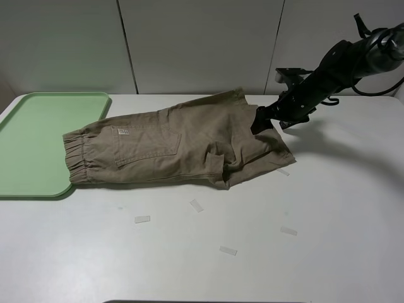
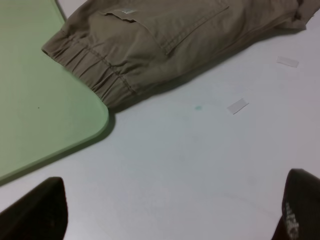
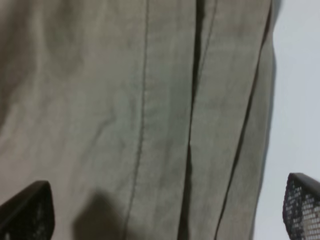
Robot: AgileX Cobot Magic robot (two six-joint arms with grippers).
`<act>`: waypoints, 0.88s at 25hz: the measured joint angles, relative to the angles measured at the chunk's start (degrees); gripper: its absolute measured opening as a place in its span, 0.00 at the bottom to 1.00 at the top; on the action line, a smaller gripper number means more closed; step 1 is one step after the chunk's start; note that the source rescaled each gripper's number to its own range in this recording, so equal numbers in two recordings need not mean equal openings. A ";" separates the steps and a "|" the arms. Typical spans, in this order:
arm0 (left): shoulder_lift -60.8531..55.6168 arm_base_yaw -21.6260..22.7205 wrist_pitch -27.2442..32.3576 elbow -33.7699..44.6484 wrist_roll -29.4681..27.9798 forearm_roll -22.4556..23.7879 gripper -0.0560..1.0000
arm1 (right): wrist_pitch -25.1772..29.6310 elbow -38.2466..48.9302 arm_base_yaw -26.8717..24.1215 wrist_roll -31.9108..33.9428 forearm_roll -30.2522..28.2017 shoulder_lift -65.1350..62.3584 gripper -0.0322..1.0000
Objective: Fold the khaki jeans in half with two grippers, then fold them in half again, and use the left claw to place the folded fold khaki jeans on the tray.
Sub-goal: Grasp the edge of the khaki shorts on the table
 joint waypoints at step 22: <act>0.00 0.00 0.00 0.00 0.00 0.00 0.86 | 3.07 -0.64 5.84 -0.39 7.17 1.69 0.76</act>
